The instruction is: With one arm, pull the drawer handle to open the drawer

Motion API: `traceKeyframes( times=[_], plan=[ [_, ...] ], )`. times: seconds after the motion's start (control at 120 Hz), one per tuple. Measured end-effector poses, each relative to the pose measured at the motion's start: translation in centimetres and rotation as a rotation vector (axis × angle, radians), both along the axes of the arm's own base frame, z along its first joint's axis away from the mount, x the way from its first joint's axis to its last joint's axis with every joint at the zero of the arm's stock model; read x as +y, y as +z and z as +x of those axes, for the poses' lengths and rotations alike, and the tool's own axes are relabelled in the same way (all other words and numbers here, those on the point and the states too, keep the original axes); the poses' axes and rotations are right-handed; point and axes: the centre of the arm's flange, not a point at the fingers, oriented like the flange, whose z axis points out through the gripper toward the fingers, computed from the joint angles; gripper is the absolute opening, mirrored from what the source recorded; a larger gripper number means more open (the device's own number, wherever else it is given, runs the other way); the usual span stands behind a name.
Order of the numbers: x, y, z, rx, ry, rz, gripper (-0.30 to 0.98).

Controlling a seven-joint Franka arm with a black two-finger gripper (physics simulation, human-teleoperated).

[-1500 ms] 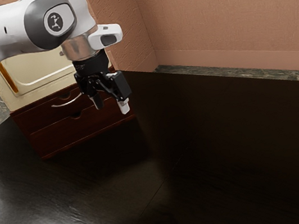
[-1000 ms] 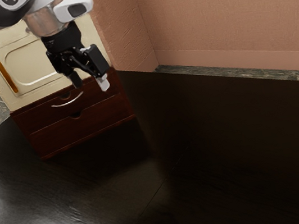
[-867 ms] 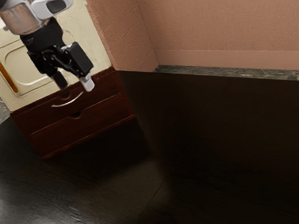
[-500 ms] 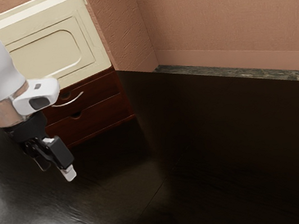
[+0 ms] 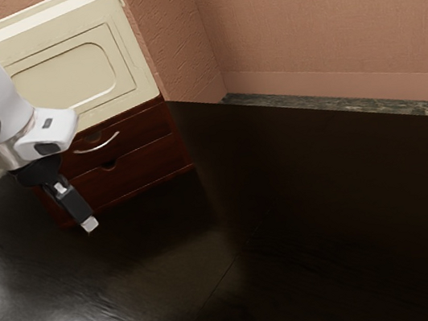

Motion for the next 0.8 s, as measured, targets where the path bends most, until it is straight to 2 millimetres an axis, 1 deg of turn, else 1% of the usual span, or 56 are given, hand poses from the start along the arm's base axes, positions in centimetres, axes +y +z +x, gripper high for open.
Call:
traceKeyframes(
  times=[0.067, 0.108, 0.192, 0.325, 0.383, 0.542, 0.667, 0.742, 0.8],
  plan=[
    [0.4, 0.0, 0.2, -0.006, -0.051, 0.028, 0.69],
    [0.7, -0.8, 0.9, 0.009, -0.076, 0.04, 0.69],
    [0.7, -1.9, 3.4, 0.04, -0.139, 0.073, 0.69],
    [0.8, -3.2, 7.2, 0.065, -0.223, 0.097, 0.69],
    [1.1, -3.7, 8.2, 0.07, -0.252, 0.084, 0.69],
    [2.6, -4.1, 10.8, 0.068, -0.306, 0.073, 0.69],
    [4.1, -4.4, 11.7, 0.076, -0.333, 0.071, 0.69],
    [5.2, -4.2, 11.6, 0.08, -0.34, 0.07, 0.69],
    [5.5, -3.8, 11.5, 0.081, -0.353, 0.07, 0.69]
  ],
)
